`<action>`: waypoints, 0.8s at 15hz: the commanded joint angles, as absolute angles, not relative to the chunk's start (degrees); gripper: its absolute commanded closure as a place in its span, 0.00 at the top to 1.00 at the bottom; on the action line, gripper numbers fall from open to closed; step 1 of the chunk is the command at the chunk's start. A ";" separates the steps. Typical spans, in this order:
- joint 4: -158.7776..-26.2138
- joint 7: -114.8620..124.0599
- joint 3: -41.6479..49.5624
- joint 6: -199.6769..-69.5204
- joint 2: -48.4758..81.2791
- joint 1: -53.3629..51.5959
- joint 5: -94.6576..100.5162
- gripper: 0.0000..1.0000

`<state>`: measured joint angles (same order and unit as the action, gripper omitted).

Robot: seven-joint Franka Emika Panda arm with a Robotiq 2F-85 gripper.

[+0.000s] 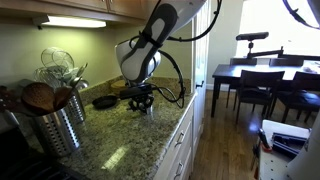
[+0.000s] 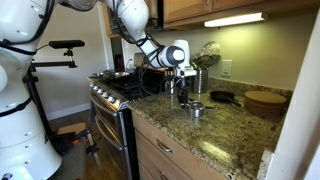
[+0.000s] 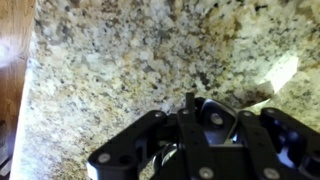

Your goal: Unstack the silver measuring cups on the countertop

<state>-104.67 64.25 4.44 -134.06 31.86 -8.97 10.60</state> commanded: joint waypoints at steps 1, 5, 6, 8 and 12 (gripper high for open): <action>-104.43 65.48 5.61 -133.37 31.79 -9.96 10.10 0.08; -104.70 65.28 5.72 -132.82 31.27 -10.13 10.48 0.09; -104.82 65.45 6.01 -132.38 31.00 -10.46 11.15 0.07; -105.12 65.27 6.26 -131.90 30.48 -10.93 12.15 0.15; -105.57 65.34 6.79 -131.83 29.94 -11.69 13.17 0.46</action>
<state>-104.66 64.25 5.35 -133.83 31.90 -10.11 11.75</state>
